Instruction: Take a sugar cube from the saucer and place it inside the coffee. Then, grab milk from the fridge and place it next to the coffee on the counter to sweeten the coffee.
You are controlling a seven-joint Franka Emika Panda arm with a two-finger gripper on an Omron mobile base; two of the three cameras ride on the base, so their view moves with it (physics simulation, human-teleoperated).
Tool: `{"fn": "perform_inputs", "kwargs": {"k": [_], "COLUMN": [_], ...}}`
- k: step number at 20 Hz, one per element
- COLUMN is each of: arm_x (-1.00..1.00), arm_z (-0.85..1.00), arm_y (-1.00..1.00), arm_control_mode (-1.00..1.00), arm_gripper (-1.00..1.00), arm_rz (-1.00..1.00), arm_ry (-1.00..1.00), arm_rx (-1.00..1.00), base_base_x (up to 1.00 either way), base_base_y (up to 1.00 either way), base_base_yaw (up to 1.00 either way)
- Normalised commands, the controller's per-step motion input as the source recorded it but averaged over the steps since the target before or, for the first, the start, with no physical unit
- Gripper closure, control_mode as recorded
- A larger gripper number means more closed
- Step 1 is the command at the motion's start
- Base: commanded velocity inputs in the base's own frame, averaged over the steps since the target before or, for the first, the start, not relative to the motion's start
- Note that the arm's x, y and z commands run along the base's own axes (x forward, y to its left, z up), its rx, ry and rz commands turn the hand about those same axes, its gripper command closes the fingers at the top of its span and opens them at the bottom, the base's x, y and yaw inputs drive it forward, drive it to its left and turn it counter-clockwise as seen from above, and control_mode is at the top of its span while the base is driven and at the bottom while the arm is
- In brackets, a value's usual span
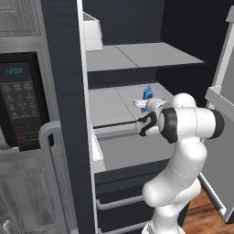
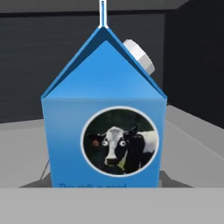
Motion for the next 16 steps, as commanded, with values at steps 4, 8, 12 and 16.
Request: {"fn": "perform_inputs", "kwargs": {"k": [4, 8, 12, 16], "arm_x": [0.0, -0.02, 0.0, 0.0], "arm_z": [0.0, 0.0, 0.0, 0.0], "arm_y": [0.0, 0.0, 0.03, 0.01], "arm_control_mode": [-1.0, -1.0, -1.0, -1.0], "arm_gripper": [1.0, 1.0, 1.0, 1.0], "arm_rz": [0.0, 0.0, 0.0, 0.0], "arm_ry": [0.0, -0.03, -0.03, -0.01], "arm_rx": [0.0, 0.0, 0.0, 0.0], "base_base_x": [0.0, 0.0, 0.0, 0.0], "base_base_y": [0.0, 0.0, 0.0, 0.0], "base_base_yaw": [0.0, 0.0, 0.0, 0.0]}}
